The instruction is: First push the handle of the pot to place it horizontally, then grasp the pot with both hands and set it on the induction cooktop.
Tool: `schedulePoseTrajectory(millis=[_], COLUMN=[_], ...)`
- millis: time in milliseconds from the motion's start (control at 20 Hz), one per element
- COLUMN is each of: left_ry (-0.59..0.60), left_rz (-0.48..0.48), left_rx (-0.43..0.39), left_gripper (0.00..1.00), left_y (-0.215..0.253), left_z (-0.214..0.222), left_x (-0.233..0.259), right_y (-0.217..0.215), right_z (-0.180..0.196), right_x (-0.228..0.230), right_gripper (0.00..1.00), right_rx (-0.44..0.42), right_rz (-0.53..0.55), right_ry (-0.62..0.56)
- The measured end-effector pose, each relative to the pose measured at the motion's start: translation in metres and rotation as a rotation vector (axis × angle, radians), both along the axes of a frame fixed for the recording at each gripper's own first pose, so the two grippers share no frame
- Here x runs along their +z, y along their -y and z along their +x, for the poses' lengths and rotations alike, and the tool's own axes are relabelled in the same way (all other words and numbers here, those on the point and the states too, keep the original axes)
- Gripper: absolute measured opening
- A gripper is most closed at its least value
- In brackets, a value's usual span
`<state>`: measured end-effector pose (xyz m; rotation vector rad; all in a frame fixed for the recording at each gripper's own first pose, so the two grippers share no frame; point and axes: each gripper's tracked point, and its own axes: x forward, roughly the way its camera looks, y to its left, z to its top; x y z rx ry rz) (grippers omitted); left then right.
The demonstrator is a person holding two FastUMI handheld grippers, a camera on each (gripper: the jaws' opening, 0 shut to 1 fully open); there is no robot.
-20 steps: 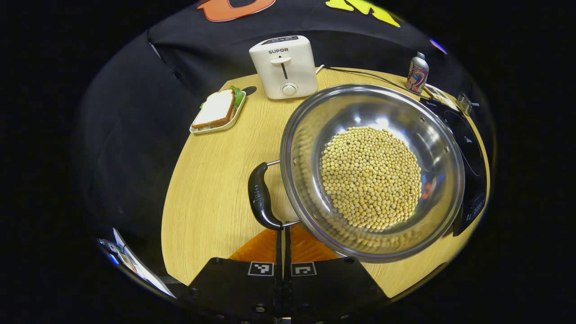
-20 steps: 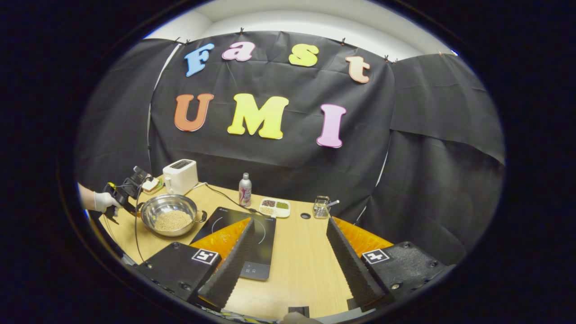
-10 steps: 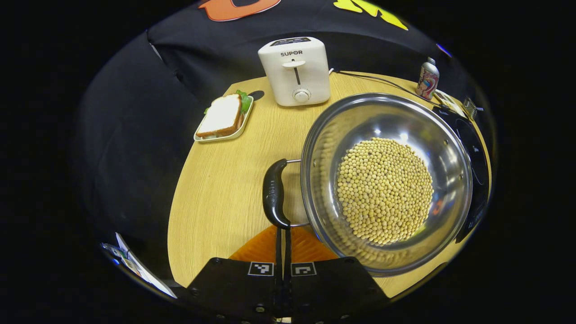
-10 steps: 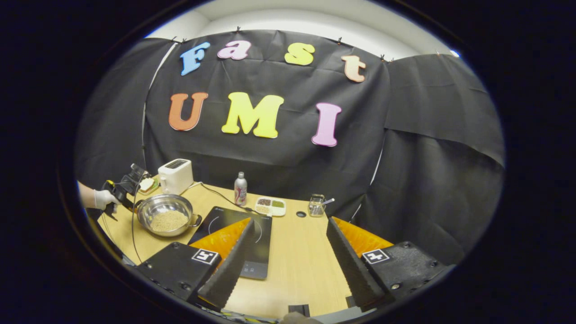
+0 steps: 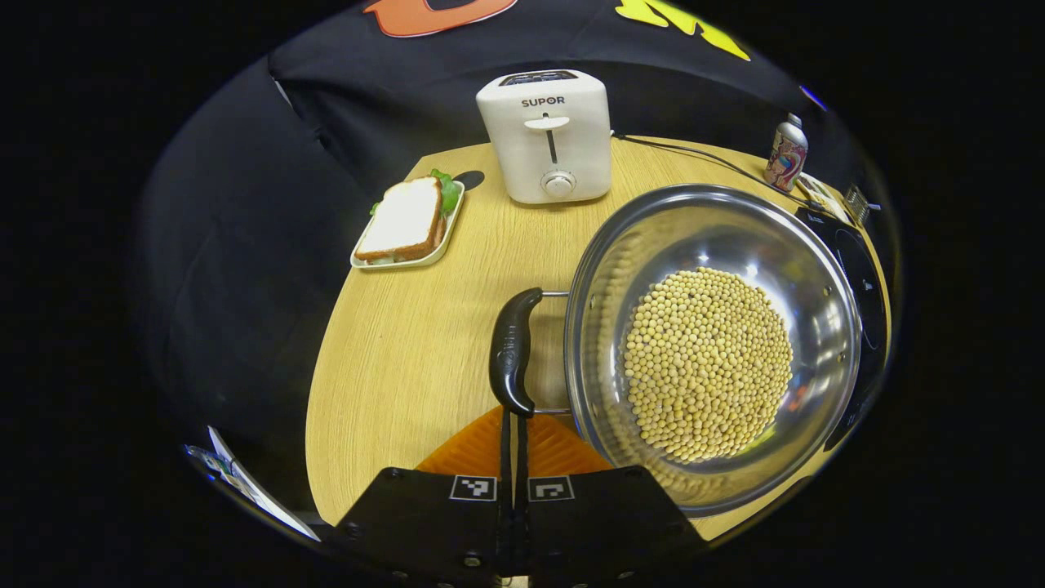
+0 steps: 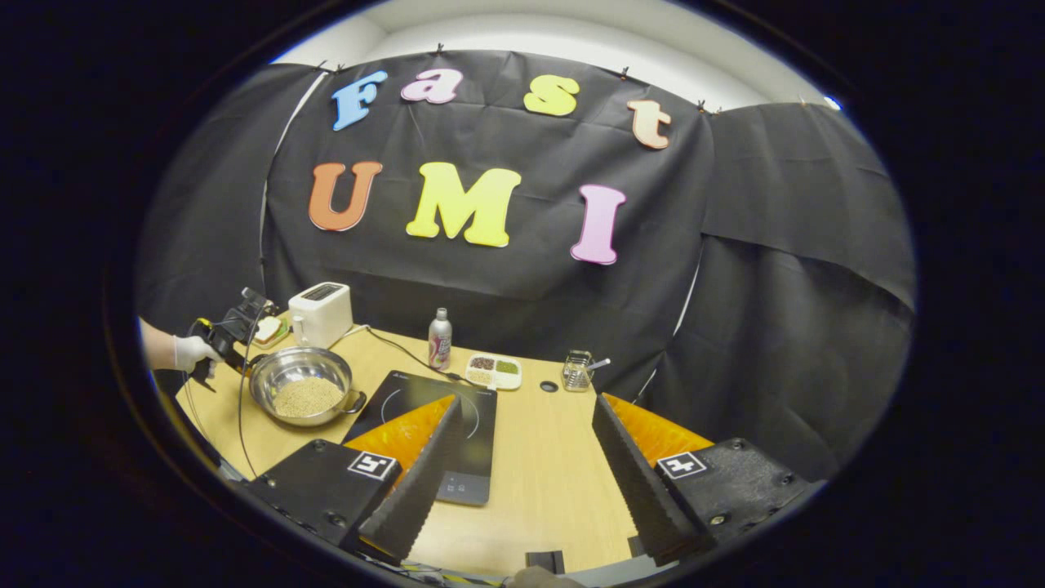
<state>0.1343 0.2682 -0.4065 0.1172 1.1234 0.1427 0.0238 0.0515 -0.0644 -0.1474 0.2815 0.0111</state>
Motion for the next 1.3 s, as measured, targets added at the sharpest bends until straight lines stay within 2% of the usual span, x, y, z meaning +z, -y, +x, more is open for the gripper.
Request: schedulePoseTrajectory(millis=[450,550,700,800,850,900,1050,1100,1150,1200,1300], left_ry=[0.014,0.03,0.085,0.135,0.168,0.196,0.236,0.242,0.251,0.277,0.321], left_rz=[0.0,0.009,0.029,0.054,0.057,0.057,0.057,0.053,0.032,0.015,0.043], left_rx=[-0.003,0.007,0.008,0.032,0.035,0.037,0.019,0.013,0.001,-0.009,-0.005], left_gripper=[0.0,0.0,0.0,0.0,0.08,0.0,0.04,0.08,0.05,0.16,0.43], left_y=[-0.003,-0.005,-0.007,-0.007,-0.003,0.001,0.022,0.028,0.04,0.05,0.057], left_z=[-0.002,-0.005,-0.012,-0.021,-0.024,-0.029,-0.044,-0.05,-0.055,-0.058,-0.062], left_x=[0.004,0.007,0.023,0.04,0.048,0.056,0.074,0.078,0.082,0.09,0.107], right_y=[-0.009,-0.015,-0.019,-0.023,-0.026,-0.028,-0.034,-0.035,-0.038,-0.041,-0.048], right_z=[0.0,0.002,0.004,0.007,0.009,0.011,0.018,0.023,0.026,0.031,0.041], right_x=[-0.007,-0.01,-0.012,-0.016,-0.019,-0.021,-0.029,-0.033,-0.036,-0.038,-0.048], right_gripper=[0.98,1.0,0.98,1.0,1.0,1.0,0.98,1.0,0.98,0.98,1.0], right_rx=[0.014,0.031,0.059,0.081,0.095,0.111,0.16,0.174,0.194,0.212,0.253], right_rz=[0.0,0.01,0.011,0.028,0.034,0.037,0.053,0.052,0.055,0.064,0.087], right_ry=[-0.015,-0.025,-0.026,-0.035,-0.042,-0.048,-0.064,-0.071,-0.073,-0.076,-0.101])
